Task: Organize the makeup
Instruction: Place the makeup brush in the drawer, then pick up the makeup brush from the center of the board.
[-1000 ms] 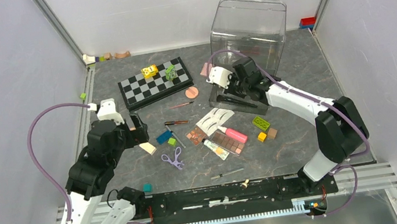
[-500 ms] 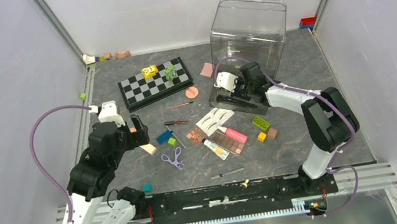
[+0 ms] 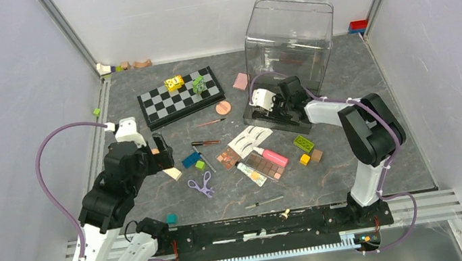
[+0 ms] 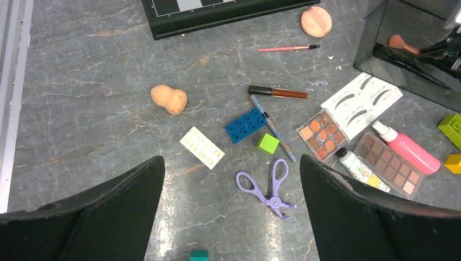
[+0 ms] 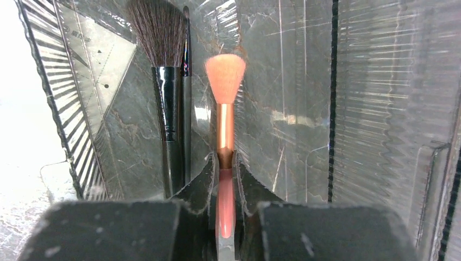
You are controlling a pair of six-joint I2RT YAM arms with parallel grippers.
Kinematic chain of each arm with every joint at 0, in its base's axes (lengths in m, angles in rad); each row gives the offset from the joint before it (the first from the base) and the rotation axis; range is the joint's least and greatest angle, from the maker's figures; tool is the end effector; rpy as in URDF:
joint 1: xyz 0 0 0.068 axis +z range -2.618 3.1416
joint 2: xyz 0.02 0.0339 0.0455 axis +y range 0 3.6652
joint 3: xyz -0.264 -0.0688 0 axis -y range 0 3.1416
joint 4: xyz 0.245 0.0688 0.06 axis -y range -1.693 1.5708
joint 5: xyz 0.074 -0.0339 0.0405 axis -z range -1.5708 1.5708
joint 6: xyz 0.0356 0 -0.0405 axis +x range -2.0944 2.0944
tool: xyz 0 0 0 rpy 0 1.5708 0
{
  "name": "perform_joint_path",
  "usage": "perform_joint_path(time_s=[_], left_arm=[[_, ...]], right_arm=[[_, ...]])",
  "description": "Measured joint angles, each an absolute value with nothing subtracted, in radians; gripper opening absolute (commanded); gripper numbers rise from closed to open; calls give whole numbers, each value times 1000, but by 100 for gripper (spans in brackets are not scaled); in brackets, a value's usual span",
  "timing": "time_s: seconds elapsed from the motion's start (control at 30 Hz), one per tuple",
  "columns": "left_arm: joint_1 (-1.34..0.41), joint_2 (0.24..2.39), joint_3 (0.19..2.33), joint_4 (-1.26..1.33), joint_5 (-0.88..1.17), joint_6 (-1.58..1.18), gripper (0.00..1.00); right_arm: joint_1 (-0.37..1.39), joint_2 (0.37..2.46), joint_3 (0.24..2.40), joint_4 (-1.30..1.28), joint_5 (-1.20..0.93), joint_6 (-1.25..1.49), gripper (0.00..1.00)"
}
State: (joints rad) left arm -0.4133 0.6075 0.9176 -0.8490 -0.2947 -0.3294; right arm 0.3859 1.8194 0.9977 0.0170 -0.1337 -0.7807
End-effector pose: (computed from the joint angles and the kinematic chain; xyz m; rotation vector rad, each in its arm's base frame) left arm 0.1058 -0.0351 0.3406 -0.0877 2.0853 -0.1404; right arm 0.3424 0.1442 0.1521 -1.3562 1.9393 -0.0316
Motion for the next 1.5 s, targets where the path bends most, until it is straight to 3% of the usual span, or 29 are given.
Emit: perform_joint_path(time_s=[0.37, 0.67, 1.0, 1.3, 1.5], left_arm=[[-413, 609, 917, -849, -294, -329, 100], [-413, 613, 917, -849, -294, -329, 100], [-414, 613, 917, -849, -295, -329, 100], [-414, 612, 917, -849, -297, -330, 100], [-414, 594, 937, -871, -299, -330, 100]], right_arm=[[386, 1839, 1029, 3, -128, -786, 29], [385, 1817, 1047, -63, -112, -780, 29], [401, 1625, 1028, -57, -183, -687, 30], [583, 1560, 1015, -54, -209, -641, 32], [710, 1689, 1205, -110, -271, -640, 35]])
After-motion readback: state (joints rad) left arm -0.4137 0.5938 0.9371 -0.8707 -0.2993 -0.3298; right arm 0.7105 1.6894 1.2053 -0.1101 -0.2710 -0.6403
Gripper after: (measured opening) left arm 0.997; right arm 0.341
